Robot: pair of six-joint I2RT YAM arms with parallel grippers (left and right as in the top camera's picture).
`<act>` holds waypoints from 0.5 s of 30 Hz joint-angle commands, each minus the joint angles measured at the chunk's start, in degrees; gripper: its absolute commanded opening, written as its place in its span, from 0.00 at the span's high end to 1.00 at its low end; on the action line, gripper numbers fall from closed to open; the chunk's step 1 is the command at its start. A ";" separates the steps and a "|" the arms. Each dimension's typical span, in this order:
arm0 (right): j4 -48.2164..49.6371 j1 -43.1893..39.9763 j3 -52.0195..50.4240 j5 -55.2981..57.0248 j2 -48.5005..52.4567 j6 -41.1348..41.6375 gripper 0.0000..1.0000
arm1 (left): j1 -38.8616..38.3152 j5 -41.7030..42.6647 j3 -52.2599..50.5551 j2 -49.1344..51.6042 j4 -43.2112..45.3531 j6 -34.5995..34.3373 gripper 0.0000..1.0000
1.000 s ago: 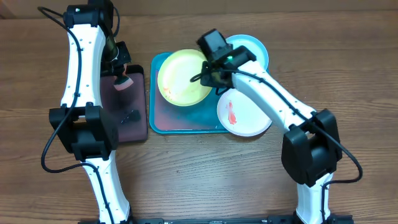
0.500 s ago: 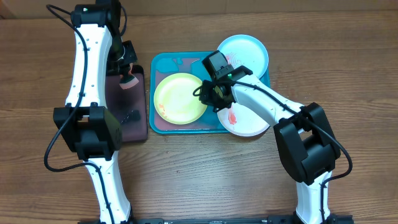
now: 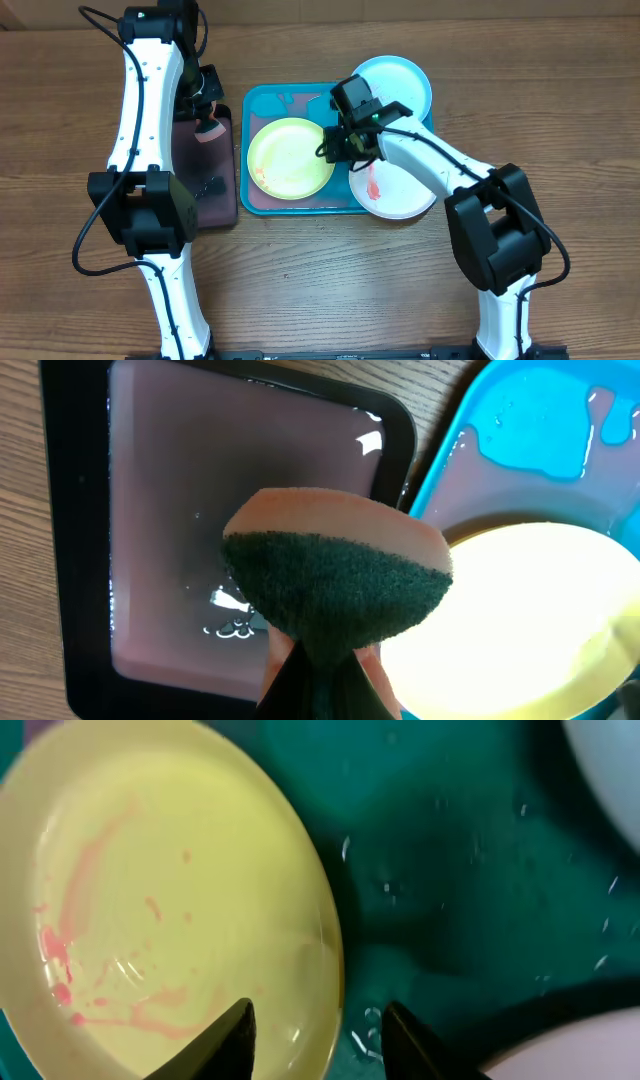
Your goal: Clean dirty plates on tray and stack at the side
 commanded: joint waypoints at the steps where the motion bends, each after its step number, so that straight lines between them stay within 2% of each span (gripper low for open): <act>1: 2.25 -0.57 2.38 0.48 0.70 -8.37 0.59 | -0.79 1.29 -0.24 -1.40 0.13 -0.79 0.96; 9: 4.31 -0.55 2.45 -0.37 5.86 -11.76 0.71 | -2.16 1.27 -0.24 -1.40 0.44 -0.79 0.96; 12: 4.94 -0.55 2.45 -0.39 6.47 -11.45 0.85 | -2.51 1.27 -0.24 -1.40 0.39 -0.76 0.96; 13: 5.05 -0.55 2.45 -0.37 6.47 -10.88 0.96 | -2.62 1.25 -0.24 -1.40 0.39 -0.79 0.96; 15: 5.03 -0.55 2.45 -0.37 6.47 -9.90 0.96 | -2.80 1.27 -0.24 -1.40 0.44 -0.79 0.96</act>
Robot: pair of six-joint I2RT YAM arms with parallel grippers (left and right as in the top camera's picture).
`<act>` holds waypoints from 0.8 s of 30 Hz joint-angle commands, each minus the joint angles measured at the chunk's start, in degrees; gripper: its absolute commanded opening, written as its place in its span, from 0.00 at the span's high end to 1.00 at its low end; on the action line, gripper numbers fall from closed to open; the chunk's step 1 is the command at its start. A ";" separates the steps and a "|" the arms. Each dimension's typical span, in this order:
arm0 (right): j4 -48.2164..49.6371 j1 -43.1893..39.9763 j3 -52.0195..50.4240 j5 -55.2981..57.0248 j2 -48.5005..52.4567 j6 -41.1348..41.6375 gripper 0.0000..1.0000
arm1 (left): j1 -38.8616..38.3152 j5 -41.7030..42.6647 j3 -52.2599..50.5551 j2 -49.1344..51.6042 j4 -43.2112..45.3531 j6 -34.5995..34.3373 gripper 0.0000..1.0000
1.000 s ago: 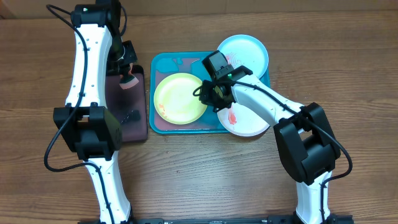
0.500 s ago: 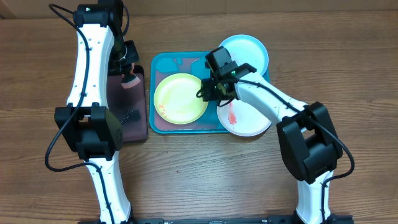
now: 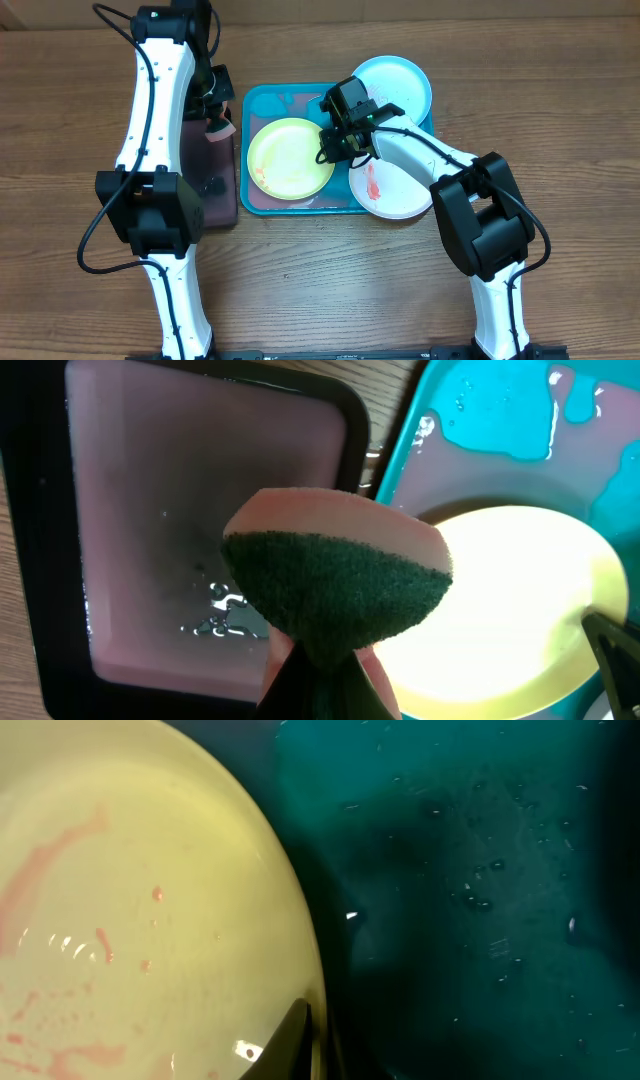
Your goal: Clean dirty plates on tray and stack at the side
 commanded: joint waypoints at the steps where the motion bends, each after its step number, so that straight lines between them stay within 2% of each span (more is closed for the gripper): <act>1: -0.24 -0.17 0.98 0.11 0.90 1.03 0.96 | -0.70 0.66 -0.24 -1.40 0.17 -0.81 0.96; 3: -0.55 -0.17 0.98 0.33 0.90 4.28 0.96 | -1.29 0.66 -0.24 -1.38 0.20 -0.79 0.96; 8: -4.55 -0.17 0.96 6.82 0.90 23.45 0.96 | -3.56 0.57 -0.33 -1.25 0.33 -0.15 0.96; 10: -6.38 -0.15 0.96 7.89 0.90 28.44 0.96 | -4.81 0.48 -0.35 -1.25 0.83 -0.15 0.96; 13: -7.43 -0.17 0.96 7.89 0.90 31.85 0.96 | -6.69 0.48 -1.03 -1.22 3.13 -0.20 0.96; 17: -7.45 -0.17 0.96 7.87 0.90 32.30 0.96 | -8.79 0.50 -4.02 -1.22 7.41 -1.11 0.96; 24: -7.48 -0.17 0.90 7.87 0.90 32.26 0.96 | -10.88 -0.11 -16.52 -1.22 18.03 -3.10 0.96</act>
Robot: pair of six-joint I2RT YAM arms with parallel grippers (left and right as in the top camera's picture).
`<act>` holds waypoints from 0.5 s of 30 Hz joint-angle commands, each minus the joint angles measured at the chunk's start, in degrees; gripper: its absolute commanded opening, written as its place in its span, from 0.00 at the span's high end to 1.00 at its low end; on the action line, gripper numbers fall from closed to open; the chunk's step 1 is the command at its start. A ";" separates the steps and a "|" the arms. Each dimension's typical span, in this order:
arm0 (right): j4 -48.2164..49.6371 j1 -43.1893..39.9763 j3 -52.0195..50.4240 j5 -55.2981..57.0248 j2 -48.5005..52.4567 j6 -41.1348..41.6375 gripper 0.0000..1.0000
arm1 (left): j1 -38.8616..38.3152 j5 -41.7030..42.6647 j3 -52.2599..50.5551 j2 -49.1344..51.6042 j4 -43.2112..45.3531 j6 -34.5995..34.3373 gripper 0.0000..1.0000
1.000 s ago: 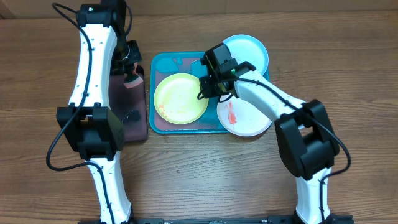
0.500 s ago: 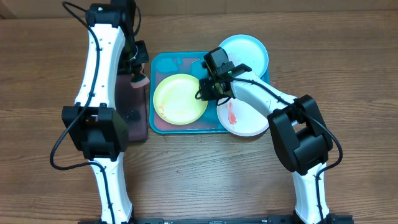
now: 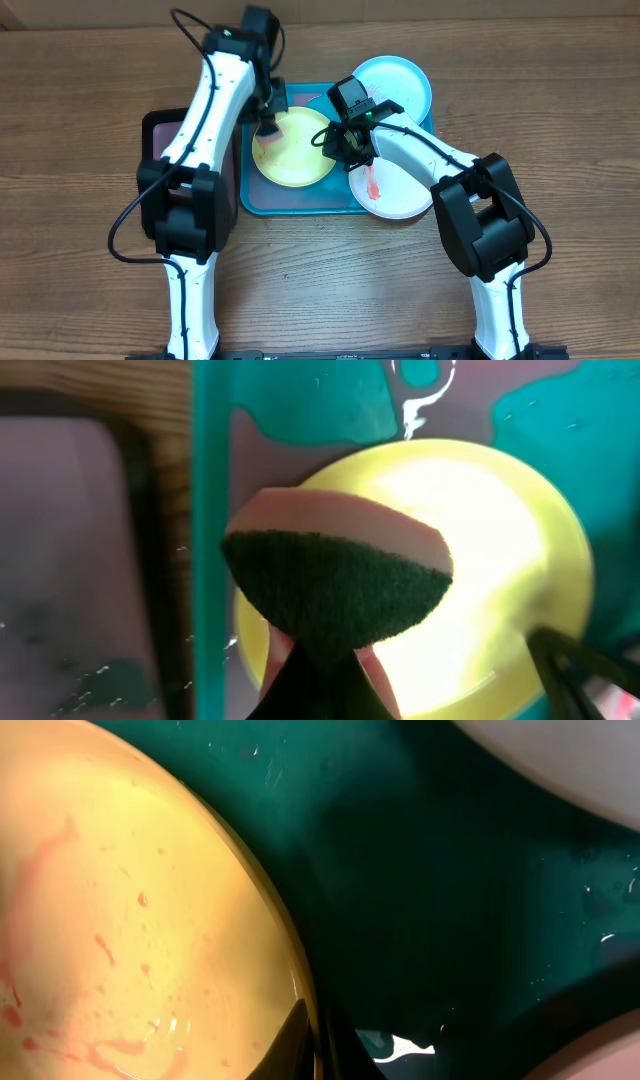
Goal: Clean dirty plates on tray and stack at the side
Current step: 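Wipe the yellow plate again with the sponge in the left gripper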
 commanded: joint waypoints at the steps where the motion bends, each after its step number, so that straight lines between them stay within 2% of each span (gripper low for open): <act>1: -0.74 -0.33 -0.70 3.98 0.92 1.73 0.96 | -0.24 -0.52 -7.13 -1.20 4.61 -2.95 0.96; 5: -0.70 -0.33 -0.90 4.00 0.96 1.51 0.96 | -0.22 0.63 -12.46 -1.20 10.73 -2.75 0.96; 8: -0.66 -0.33 -0.90 4.20 0.96 1.51 0.96 | -0.24 0.24 -13.90 -1.20 12.09 -1.62 0.96; 11: -0.68 -0.33 -0.90 4.20 0.96 1.49 0.96 | -0.24 -0.85 -15.96 -1.20 13.46 2.47 0.96; 15: -0.68 -0.33 -0.90 4.20 0.96 1.49 0.96 | -0.81 -0.85 -19.71 -1.20 16.31 12.39 0.96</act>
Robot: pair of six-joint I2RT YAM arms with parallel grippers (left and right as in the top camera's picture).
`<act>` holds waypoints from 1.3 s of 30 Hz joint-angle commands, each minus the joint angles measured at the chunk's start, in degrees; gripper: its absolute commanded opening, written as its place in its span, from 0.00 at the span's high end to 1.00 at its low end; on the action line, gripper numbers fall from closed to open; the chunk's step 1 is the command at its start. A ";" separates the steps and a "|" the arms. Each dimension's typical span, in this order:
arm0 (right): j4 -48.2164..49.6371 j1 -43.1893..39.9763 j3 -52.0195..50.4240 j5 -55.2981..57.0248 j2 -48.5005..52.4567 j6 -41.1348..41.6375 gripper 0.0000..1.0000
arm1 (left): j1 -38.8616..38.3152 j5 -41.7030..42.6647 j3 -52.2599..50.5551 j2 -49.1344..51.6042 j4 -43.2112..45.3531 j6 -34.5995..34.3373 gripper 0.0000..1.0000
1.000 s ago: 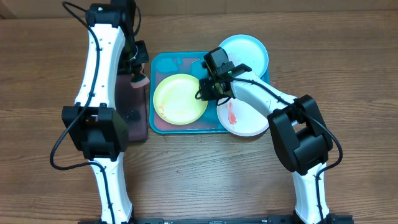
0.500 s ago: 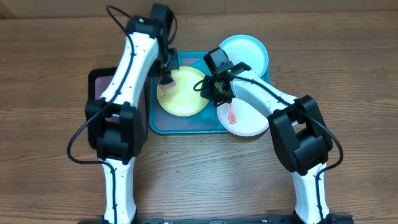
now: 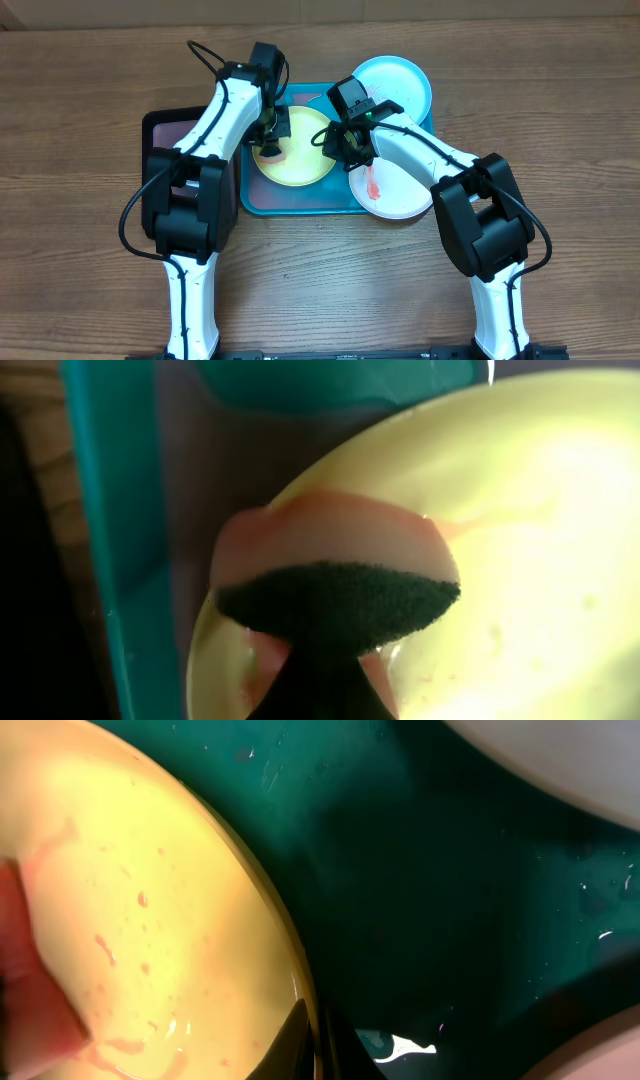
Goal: Clean dirty plates on tray and stack at the side
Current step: 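Wipe the yellow plate again with the sponge in the left gripper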
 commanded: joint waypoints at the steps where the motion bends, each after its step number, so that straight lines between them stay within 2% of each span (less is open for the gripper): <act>1: -0.66 -0.33 -0.90 4.02 0.96 0.66 0.96 | -0.79 -0.76 -4.42 -1.20 1.88 12.48 0.96; 4: -0.70 -0.33 -0.90 4.02 0.96 0.55 0.96 | -1.31 2.86 -6.49 -1.20 1.95 20.92 0.96; 5: -0.68 -0.33 -0.90 4.02 0.96 0.48 0.96 | -1.49 10.27 -6.43 -1.22 1.36 26.80 0.96; 6: -0.68 -0.33 -0.90 4.02 0.96 0.48 0.96 | -1.49 14.12 -6.27 -1.22 1.18 29.09 0.96; 10: -0.68 -0.33 -0.90 4.02 0.96 0.48 0.96 | -1.51 26.84 -5.64 -1.22 1.79 33.51 0.96; 12: -0.66 -0.33 -0.90 4.02 0.96 0.48 0.96 | -1.49 27.93 -5.42 -1.22 2.97 32.65 0.96; 14: -0.68 -0.33 -0.90 4.02 0.96 0.48 0.96 | -1.49 21.77 -5.40 -1.22 5.07 26.47 0.96; 18: -0.70 -0.33 -0.90 4.02 0.96 0.46 0.96 | -1.42 -4.63 -5.40 -1.22 7.69 8.11 0.96; 20: -0.70 -0.33 -0.90 4.02 0.96 0.46 0.96 | -1.44 -12.20 -5.40 -1.22 7.52 2.80 0.96; 23: -0.68 -0.33 -0.90 4.02 0.96 0.44 0.96 | -1.51 -20.00 -5.40 -1.22 5.14 -4.02 0.96; 27: -0.68 -0.33 -0.90 4.00 0.96 0.24 0.96 | -2.14 -20.76 -5.40 -1.22 0.15 -5.49 0.96; 30: -0.61 -0.33 -0.90 4.02 0.96 0.02 0.96 | -2.58 -13.51 -5.40 -1.22 -3.78 -0.90 0.96; 35: -0.66 -0.33 -0.90 4.00 0.96 0.02 0.96 | -3.13 16.46 -5.40 -1.22 -6.03 20.55 0.96; 37: -0.70 -0.33 -0.90 4.00 0.96 0.02 0.96 | -3.32 22.71 -5.40 -1.22 -5.84 23.89 0.96; 39: -0.74 -0.33 -0.90 3.93 0.96 -0.42 0.96 | -3.37 22.95 -5.40 -1.22 -3.96 23.43 0.96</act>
